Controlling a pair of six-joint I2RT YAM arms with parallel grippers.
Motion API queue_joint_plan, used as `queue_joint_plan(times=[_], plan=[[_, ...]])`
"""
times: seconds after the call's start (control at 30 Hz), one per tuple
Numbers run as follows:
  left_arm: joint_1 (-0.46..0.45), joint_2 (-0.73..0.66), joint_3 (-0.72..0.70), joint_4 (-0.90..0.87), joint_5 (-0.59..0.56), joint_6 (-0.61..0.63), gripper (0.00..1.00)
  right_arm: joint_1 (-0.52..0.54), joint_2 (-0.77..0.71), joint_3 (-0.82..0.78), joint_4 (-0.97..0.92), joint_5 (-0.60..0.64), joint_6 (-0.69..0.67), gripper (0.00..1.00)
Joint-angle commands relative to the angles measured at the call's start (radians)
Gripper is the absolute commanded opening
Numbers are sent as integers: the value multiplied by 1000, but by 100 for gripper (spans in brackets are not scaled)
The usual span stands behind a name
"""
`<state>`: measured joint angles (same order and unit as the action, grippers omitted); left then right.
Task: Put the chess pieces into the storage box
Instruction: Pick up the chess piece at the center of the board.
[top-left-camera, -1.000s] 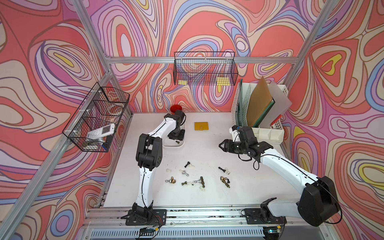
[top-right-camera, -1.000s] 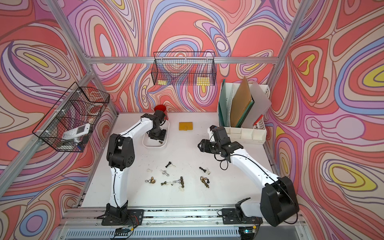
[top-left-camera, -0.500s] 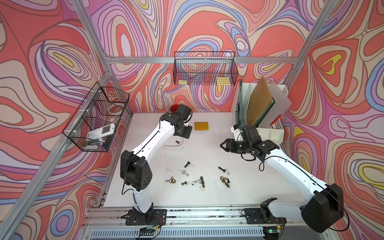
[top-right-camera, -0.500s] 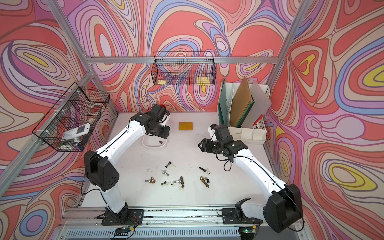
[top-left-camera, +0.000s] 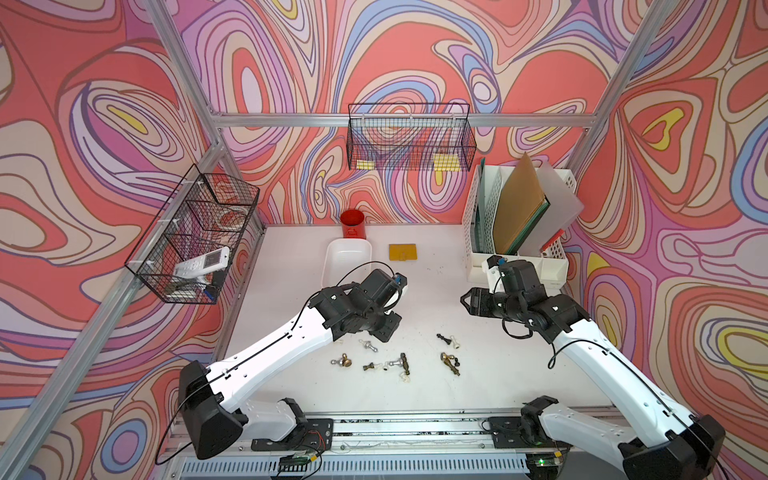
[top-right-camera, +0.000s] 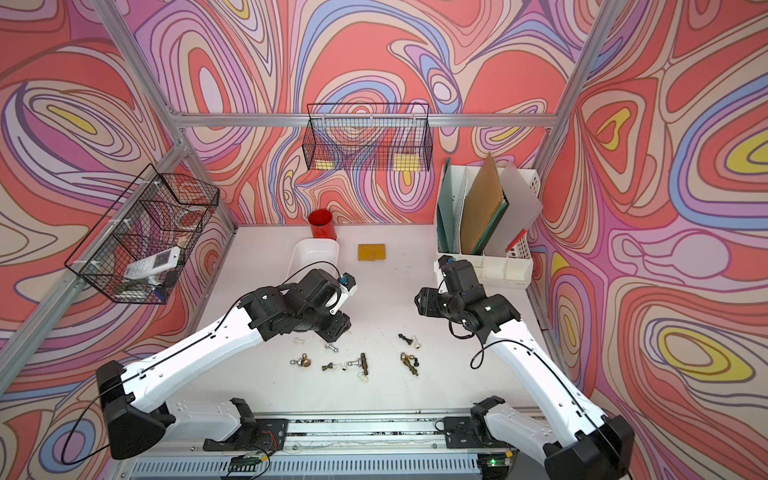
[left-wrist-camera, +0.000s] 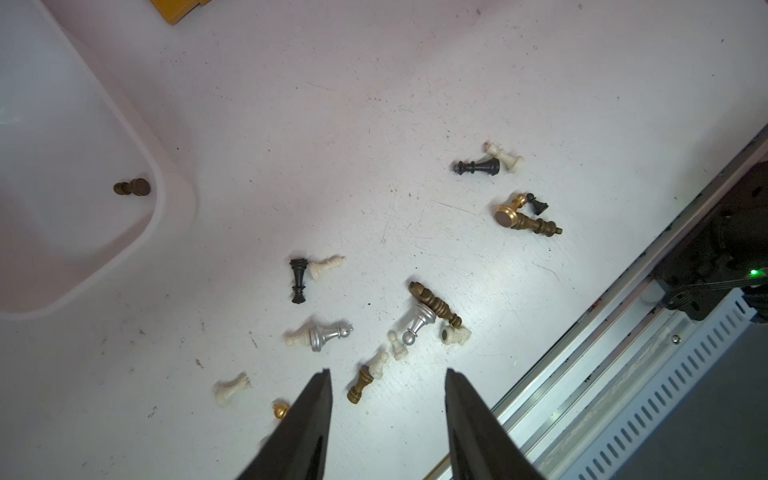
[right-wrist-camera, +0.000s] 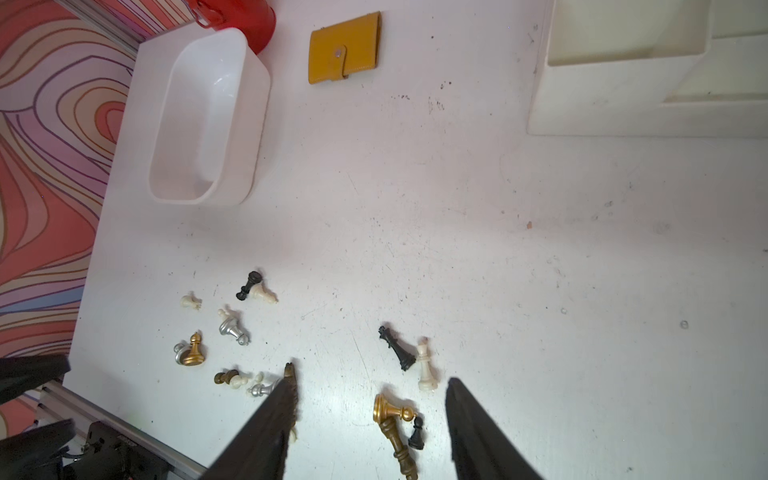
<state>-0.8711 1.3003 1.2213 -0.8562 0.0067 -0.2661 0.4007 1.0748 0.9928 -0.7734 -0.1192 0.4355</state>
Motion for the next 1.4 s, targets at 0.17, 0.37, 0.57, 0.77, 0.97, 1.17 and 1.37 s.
queue_joint_plan(times=[0.17,0.37,0.57,0.77,0.97,1.17,1.37], plan=[[-107,-31,-229,111,15,-215,49,4,-19,-155,101,-43,33,55],[-146,17,-329,210,33,-260,48,4,-10,-260,236,-133,83,49],[-149,112,-361,306,47,-254,48,13,-9,-299,292,-168,108,45],[-150,183,-337,327,20,-102,49,39,8,-317,253,-157,105,45],[-149,225,-319,315,-8,70,50,64,-17,-369,293,-180,142,45],[-149,297,-315,356,4,87,50,96,-22,-394,331,-173,176,45],[-149,351,-316,382,-28,87,48,116,-3,-396,352,-172,190,44]])
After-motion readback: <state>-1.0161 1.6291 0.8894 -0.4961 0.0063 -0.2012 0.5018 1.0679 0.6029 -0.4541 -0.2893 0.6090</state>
